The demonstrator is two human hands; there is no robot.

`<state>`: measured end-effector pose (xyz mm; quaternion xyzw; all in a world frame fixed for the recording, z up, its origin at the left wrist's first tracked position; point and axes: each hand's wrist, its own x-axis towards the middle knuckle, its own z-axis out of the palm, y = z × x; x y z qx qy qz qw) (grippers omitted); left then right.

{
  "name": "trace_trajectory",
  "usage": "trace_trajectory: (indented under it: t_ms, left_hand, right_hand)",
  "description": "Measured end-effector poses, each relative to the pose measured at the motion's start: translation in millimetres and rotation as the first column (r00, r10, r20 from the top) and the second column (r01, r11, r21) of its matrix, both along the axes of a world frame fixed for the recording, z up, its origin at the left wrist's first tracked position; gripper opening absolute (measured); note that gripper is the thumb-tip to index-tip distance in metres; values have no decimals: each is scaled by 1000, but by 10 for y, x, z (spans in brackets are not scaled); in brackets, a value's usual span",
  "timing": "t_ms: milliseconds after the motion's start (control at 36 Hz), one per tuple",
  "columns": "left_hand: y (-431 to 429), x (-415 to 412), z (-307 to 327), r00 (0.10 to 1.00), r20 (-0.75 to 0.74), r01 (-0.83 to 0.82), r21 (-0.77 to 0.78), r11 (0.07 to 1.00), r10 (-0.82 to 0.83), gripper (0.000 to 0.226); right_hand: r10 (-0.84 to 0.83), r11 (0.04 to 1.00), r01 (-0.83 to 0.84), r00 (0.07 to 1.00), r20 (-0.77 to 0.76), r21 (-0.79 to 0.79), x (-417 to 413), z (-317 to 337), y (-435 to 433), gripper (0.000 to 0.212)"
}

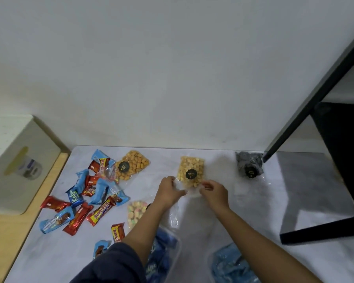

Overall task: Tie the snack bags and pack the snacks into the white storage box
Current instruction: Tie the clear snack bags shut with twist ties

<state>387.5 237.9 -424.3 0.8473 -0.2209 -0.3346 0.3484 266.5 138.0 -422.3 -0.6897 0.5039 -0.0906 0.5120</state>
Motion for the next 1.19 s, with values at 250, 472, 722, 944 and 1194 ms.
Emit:
trace_trajectory:
  t_ms: [250, 472, 722, 944, 1194]
  left_hand:
    - [-136, -166, 355, 967, 150, 221, -84, 972, -206, 63]
    - [-209, 4, 683, 943, 214, 311, -284, 907, -256, 61]
    - [-217, -3, 1059, 946, -9, 274, -518, 810, -325, 9]
    - [-86, 114, 1283, 974, -92, 99, -641, 761, -205, 7]
    - [-93, 139, 1399, 973, -204, -76, -720, 690, -105, 11]
  right_hand:
    - [360, 879, -346, 933, -19, -328, 102, 781, -286, 26]
    - [644, 614, -680, 725, -243, -402, 100, 1579, -452, 29]
    - [643, 637, -595, 761, -88, -490, 57, 1873, -565, 14]
    - [411, 897, -322, 860, 302, -303, -188, 1857, -738, 11]
    - [207, 973, -126, 839, 502, -191, -129, 1798, -719, 12]
